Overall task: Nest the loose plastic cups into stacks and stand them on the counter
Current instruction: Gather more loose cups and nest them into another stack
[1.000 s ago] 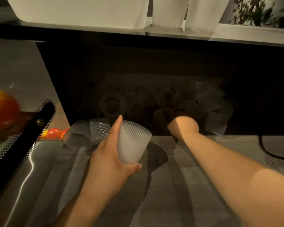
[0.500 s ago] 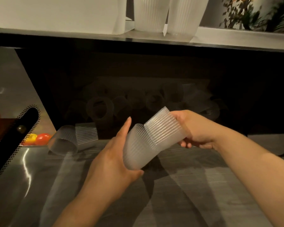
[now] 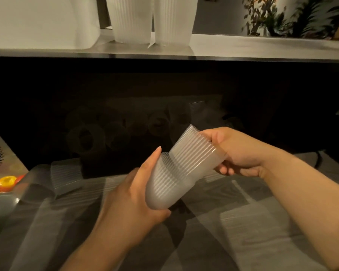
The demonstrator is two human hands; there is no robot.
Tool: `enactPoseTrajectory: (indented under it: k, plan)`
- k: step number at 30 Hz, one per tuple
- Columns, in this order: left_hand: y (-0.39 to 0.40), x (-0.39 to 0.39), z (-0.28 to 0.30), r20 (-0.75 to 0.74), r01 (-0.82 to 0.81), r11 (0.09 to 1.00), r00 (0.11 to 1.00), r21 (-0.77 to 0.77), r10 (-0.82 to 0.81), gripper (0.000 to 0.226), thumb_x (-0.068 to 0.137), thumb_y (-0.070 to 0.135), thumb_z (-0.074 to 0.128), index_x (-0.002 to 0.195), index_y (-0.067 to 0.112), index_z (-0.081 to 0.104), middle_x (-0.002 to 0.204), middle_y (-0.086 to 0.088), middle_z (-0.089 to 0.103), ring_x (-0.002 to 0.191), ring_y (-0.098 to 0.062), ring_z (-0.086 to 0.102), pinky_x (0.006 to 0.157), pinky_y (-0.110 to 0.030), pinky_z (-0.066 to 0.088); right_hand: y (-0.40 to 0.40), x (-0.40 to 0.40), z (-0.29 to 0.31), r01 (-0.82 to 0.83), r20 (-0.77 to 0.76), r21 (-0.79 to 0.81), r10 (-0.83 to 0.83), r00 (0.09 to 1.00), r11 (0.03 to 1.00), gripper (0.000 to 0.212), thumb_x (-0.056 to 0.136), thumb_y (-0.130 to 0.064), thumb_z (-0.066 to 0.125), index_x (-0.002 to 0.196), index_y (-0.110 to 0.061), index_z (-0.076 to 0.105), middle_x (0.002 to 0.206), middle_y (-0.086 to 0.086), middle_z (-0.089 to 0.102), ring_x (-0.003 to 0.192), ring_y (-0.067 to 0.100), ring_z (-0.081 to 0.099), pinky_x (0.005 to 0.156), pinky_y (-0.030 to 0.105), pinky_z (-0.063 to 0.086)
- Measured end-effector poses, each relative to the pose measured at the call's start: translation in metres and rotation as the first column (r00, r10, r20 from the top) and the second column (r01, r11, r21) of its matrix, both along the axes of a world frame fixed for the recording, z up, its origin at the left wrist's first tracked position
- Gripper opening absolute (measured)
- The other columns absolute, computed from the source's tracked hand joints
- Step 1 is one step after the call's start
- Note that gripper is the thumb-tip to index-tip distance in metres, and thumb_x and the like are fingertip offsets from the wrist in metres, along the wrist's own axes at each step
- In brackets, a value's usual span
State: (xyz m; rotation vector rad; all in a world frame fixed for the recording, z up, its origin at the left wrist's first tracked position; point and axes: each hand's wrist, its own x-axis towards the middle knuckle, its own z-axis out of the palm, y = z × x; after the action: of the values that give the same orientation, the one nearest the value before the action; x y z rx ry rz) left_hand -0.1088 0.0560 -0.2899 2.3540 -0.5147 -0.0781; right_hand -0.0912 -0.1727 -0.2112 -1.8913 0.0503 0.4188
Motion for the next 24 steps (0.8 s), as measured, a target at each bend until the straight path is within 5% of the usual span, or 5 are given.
enactPoseTrajectory:
  k: [8,13,19,22,24]
  plan:
    - [-0.018,0.004,-0.005,0.004,0.035,0.999,0.999,-0.017,-0.035,0.125,0.064,0.036,0.086,0.133,0.075,-0.011,0.113,0.039,0.036,0.103,0.006,0.046,0.081,-0.018,0.040,-0.008,0.003,-0.013,-0.068,0.008,-0.280,0.073,0.997,0.958,0.034,0.091,-0.002,0.058,0.105,-0.030,0.069,0.091,0.000,0.072,0.043,0.006,0.051,0.037,0.017,0.038]
    - [-0.021,0.009,-0.006,0.058,0.039,0.997,0.998,-0.070,-0.035,0.124,0.061,0.038,0.088,0.129,0.077,-0.009,0.116,0.038,0.036,0.104,0.017,0.039,0.077,-0.008,0.034,-0.012,0.005,-0.008,-0.068,0.055,-0.145,0.077,0.996,0.987,0.023,0.098,-0.011,0.055,0.108,-0.028,0.067,0.076,-0.005,0.072,0.043,0.007,0.051,0.036,0.016,0.039]
    - [-0.025,0.012,-0.011,0.127,0.026,0.999,0.992,-0.026,-0.022,0.123,0.065,0.033,0.087,0.125,0.079,-0.010,0.112,0.039,0.035,0.100,0.015,0.041,0.073,-0.004,0.034,0.007,0.009,-0.031,-0.281,-0.084,-0.523,0.279,0.957,0.805,0.038,0.102,-0.032,0.043,0.139,-0.029,0.031,0.093,0.002,0.063,0.045,0.007,0.059,0.044,0.020,0.047]
    - [-0.021,0.012,-0.012,0.098,-0.044,0.996,0.994,-0.074,0.051,0.121,0.063,0.036,0.088,0.123,0.082,-0.007,0.111,0.040,0.030,0.099,0.013,0.034,0.077,-0.016,0.034,-0.002,0.029,-0.040,0.152,0.214,-0.392,-0.071,0.974,0.907,0.031,0.102,-0.043,0.039,0.096,-0.021,0.060,0.062,-0.006,0.065,0.054,0.004,0.062,0.058,0.027,0.052]
    - [-0.017,0.012,-0.012,0.089,-0.131,0.985,0.986,-0.109,0.141,0.120,0.063,0.039,0.087,0.123,0.083,-0.006,0.114,0.039,0.026,0.098,0.010,0.031,0.077,-0.021,0.033,-0.021,0.054,-0.049,0.555,0.476,-0.412,-0.348,0.807,0.723,0.026,0.097,-0.032,0.050,0.080,-0.016,0.061,0.072,0.006,0.068,0.075,0.021,0.069,0.071,0.035,0.054]
